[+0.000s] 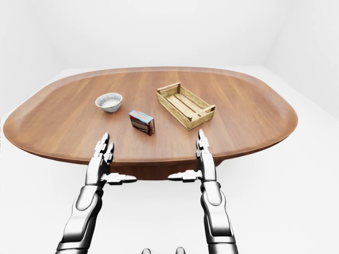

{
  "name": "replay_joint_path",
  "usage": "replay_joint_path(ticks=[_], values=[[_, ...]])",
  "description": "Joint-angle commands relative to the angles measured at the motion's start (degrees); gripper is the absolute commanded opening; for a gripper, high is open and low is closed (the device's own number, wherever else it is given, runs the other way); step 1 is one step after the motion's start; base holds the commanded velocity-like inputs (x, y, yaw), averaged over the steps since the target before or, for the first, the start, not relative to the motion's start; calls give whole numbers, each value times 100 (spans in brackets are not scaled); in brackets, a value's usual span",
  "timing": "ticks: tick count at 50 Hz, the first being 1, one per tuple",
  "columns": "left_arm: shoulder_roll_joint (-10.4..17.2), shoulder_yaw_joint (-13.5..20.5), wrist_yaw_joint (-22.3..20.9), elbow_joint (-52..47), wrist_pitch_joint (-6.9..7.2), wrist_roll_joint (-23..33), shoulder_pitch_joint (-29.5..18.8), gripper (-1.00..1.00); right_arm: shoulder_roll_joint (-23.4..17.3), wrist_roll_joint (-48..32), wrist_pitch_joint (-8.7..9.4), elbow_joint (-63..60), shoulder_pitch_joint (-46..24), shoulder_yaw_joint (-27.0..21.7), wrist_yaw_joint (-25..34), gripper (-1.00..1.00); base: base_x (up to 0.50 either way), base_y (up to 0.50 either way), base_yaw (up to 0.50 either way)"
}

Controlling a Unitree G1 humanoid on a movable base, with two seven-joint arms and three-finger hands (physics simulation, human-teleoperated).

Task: Pick up the chocolate pudding and put it in the tray.

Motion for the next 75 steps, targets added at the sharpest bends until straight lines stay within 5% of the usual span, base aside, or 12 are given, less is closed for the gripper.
replay_joint_path(ticks=[1,20,29,47,75], values=[[14,11,-16,31,-18,42,8,100,7,-19,14,-51,17,3,18,100,0,34,0],[9,9,-18,55,-44,51,6,100,6,3,-34,-46,30,-12,13,100,0,29,0],[6,1,-21,-32,24,57,33,100,11,-257,-328,-345,173,53,-62,100,0,1,0],[12,10,-24,4,29,59,6,100,47,-925,-328,-2026,607,73,-300,100,0,0,0],[12,9,-11,43,9,67,16,100,76,-848,-328,-2393,754,115,-228,100,1,0,0]])
